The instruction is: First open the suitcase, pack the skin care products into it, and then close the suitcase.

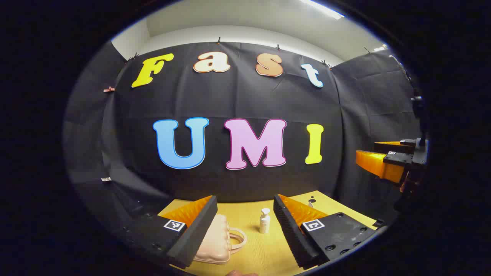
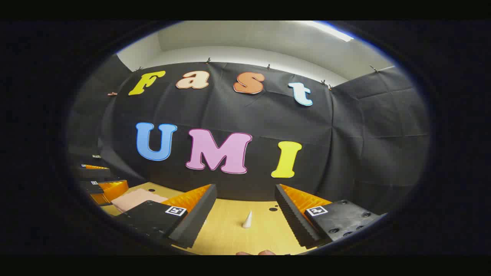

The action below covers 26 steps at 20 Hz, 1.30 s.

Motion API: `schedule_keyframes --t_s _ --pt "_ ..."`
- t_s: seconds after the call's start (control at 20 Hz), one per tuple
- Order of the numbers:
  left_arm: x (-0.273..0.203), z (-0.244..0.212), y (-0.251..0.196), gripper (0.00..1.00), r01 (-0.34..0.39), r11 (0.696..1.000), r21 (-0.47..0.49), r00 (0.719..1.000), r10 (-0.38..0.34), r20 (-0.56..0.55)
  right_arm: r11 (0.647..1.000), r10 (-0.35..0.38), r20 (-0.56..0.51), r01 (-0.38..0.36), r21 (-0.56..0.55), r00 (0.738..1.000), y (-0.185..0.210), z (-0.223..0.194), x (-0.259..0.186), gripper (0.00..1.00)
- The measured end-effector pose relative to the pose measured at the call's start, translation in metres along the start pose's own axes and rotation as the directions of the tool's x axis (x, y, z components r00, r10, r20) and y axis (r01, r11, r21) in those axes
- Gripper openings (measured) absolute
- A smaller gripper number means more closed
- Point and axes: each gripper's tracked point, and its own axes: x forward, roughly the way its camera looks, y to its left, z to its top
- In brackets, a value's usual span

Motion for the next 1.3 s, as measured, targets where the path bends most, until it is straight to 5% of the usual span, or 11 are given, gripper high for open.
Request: schedule_keyframes --t_s 0.25,0.85,1.15,1.3 --pt "0.000 -0.036 0.022 0.95 -0.027 0.999 -0.030 0.996 0.025 -0.083 1.000 0.004 0.001 -0.004 0.007 1.000 0.011 0.004 -0.002 0.97" --pt "-0.004 -0.014 0.039 0.95 -0.023 0.999 -0.024 1.000 0.023 -0.006 0.999 0.041 -0.007 -0.041 0.019 0.999 0.049 0.002 -0.004 0.97" --pt "0.054 -0.059 0.019 0.95 0.078 0.995 -0.064 0.988 -0.086 -0.130 1.000 0.009 -0.021 -0.009 0.004 1.000 0.043 -0.004 0.002 0.97" --pt "0.096 -0.105 0.016 0.95 0.064 0.995 -0.080 0.967 -0.082 -0.240 1.000 0.016 0.001 -0.016 0.014 1.000 0.031 0.003 0.013 0.96"
